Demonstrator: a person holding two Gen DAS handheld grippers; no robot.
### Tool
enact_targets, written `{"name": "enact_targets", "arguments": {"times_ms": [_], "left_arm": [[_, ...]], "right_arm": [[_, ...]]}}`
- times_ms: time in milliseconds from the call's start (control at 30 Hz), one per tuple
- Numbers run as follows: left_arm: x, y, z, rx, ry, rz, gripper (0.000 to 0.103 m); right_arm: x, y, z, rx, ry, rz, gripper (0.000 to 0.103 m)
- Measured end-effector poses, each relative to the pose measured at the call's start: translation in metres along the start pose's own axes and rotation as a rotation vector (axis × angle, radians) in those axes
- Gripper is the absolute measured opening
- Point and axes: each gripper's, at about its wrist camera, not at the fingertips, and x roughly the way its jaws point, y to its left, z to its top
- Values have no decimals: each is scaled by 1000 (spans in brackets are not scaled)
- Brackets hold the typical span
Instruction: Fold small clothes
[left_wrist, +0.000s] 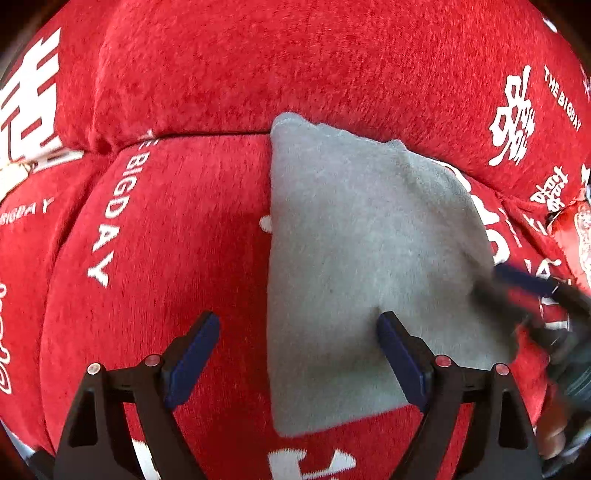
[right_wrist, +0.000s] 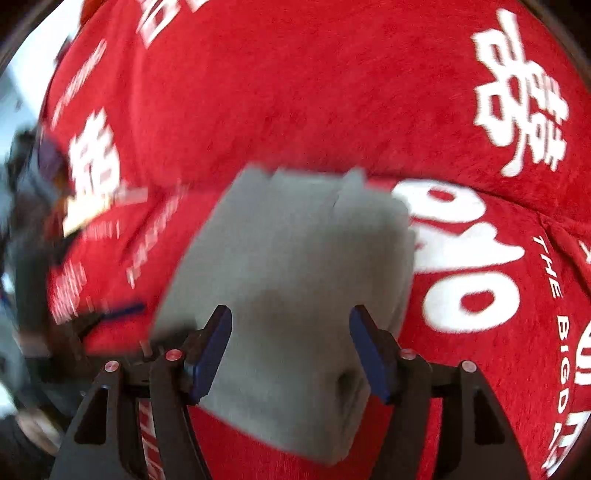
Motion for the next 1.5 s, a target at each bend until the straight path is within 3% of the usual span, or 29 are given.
{"name": "enact_targets", "arguments": {"times_ms": [100,133,233,300,433,467,833,1067,1100,1133,1167,1233,1333,1500], "left_arm": [[-12,13,-9,-9,14,-43,88],[-15,17,-9,-15,9,-48,88],[-13,25,12,-46,11,-60,88],[2,23,32,-65,71,-111,88],[30,9,58,-42,149,-164,88],[35,6,62,-41,161,-169,88],[70,-8,77,-39,212,-226,88],[84,-17,82,-45,212,-252,95],[83,-19,81,-41,201,-247,93],[81,-21,80,-28,186,-248,79],[78,-23,79,-8,172,-251,74],[69,-24,77,31,141,-253,53],[55,-25,74,61,126,-234,46],[22,-29,61,131,85,-175,45]], "right_arm": [[-10,4,-26,-54,-19,-88,70],[-17,-6,-30,-21,-17,-68,70],[-39,-51,-30,176,-71,32,76],[-36,-84,-20,309,-81,85,81],[-7,-118,-2,458,1,291,81],[0,-120,2,473,14,304,81],[55,-109,21,473,114,313,82],[67,-91,33,428,70,266,79],[67,-84,34,400,69,243,64],[65,-81,34,382,67,237,56],[61,-77,33,375,54,243,42],[53,-66,35,358,21,227,38],[41,-48,37,314,-10,186,36],[15,-15,36,259,-45,175,35]]}}
